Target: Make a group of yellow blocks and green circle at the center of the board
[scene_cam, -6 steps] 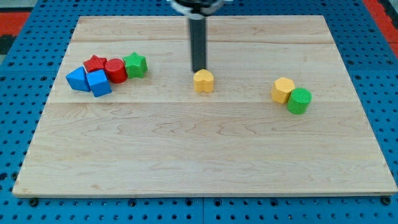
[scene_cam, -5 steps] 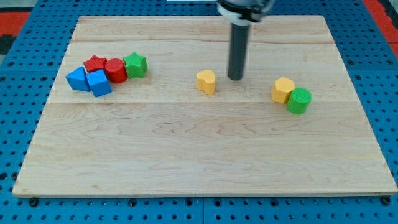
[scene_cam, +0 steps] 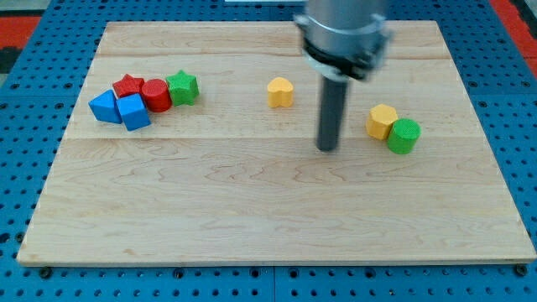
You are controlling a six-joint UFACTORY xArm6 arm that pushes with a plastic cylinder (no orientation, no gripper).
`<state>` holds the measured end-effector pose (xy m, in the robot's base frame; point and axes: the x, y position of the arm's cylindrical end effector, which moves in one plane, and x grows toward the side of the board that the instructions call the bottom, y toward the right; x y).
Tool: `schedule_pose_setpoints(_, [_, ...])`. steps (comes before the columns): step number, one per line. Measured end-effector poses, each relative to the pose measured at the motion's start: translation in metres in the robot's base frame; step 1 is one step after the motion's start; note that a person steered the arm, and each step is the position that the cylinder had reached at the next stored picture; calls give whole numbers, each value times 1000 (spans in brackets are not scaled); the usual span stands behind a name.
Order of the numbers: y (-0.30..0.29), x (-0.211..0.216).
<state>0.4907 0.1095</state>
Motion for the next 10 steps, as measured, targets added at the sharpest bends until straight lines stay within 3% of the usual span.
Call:
schedule_pose_setpoints(1, [100, 14])
schedule_pose_setpoints(4, [48, -82])
schedule_pose_setpoints(6, [83, -104])
schedule_pose_setpoints(8, [-30, -124])
schedule_pose_setpoints(9, [-40, -127])
schedule_pose_setpoints(10, [-58, -158])
